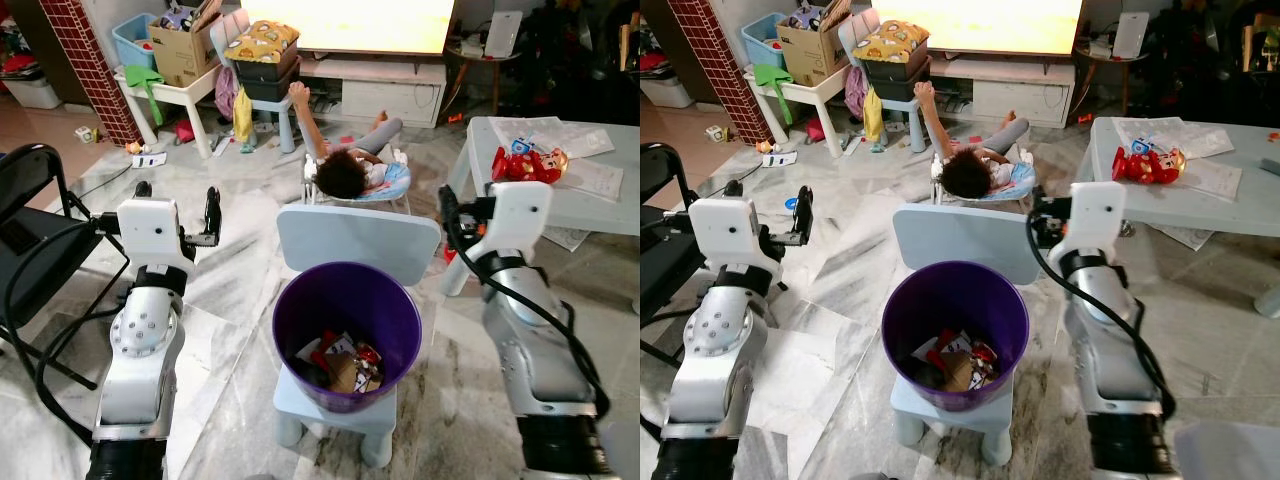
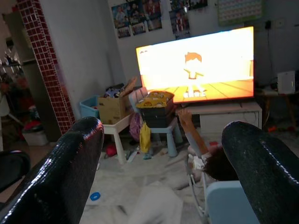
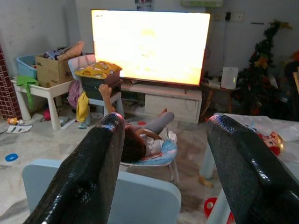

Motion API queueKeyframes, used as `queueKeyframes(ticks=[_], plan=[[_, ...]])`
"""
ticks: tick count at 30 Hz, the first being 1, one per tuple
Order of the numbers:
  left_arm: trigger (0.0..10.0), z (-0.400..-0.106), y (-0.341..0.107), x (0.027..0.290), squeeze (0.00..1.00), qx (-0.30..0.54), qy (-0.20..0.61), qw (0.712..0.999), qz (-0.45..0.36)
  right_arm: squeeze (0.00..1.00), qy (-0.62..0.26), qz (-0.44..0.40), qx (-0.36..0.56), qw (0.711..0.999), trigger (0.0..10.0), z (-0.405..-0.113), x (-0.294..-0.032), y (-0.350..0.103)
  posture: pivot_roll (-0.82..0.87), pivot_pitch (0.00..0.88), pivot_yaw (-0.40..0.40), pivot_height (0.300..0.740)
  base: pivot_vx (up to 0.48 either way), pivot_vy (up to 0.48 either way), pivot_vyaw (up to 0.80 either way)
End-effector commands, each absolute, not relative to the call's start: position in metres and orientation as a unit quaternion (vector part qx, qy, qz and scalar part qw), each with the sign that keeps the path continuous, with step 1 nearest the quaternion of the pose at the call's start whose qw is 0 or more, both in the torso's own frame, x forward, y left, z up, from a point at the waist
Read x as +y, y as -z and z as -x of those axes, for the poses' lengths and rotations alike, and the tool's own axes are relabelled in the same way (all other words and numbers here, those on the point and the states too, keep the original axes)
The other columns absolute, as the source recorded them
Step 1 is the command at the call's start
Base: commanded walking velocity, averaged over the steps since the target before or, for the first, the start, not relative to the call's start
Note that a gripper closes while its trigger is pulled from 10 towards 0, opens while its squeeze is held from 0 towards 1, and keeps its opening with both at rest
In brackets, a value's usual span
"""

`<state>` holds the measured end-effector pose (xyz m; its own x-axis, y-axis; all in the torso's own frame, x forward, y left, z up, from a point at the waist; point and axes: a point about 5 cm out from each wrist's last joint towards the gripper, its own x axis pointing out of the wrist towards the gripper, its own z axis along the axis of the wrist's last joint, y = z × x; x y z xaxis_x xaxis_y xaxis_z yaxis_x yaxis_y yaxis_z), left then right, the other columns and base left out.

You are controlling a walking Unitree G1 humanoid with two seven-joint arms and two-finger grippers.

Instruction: Picking trash to rubbish bin

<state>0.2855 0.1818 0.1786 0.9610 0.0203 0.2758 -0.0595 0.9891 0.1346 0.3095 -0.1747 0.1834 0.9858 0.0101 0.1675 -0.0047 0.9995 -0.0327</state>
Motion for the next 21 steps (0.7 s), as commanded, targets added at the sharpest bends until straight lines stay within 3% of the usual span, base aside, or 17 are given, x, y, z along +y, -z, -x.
queueKeyframes(ticks=[1, 9, 21], plan=[[10.0, -0.283, -0.18, 0.174, 0.0, -0.137, -0.012, 0.988, -0.071, 0.0, -0.002, 0.012, -0.084, 0.996, 10.0, -0.307, -0.177, -0.186, 0.05, 0.068, 0.012, 0.74, 0.0, 0.0, 0.0], [10.0, -0.291, -0.185, 0.162, 0.0, -0.133, -0.005, 0.99, -0.041, 0.0, -0.011, 0.009, -0.093, 0.996, 10.0, -0.312, -0.171, -0.192, 0.04, 0.065, 0.012, 0.74, 0.0, 0.0, -0.5], [10.0, -0.293, -0.189, 0.163, 0.0, -0.129, -0.011, 0.991, -0.037, 0.0, -0.022, 0.008, -0.091, 0.996, 10.0, -0.315, -0.166, -0.193, 0.04, 0.075, 0.003, 0.74, 0.0, 0.0, 0.0]])
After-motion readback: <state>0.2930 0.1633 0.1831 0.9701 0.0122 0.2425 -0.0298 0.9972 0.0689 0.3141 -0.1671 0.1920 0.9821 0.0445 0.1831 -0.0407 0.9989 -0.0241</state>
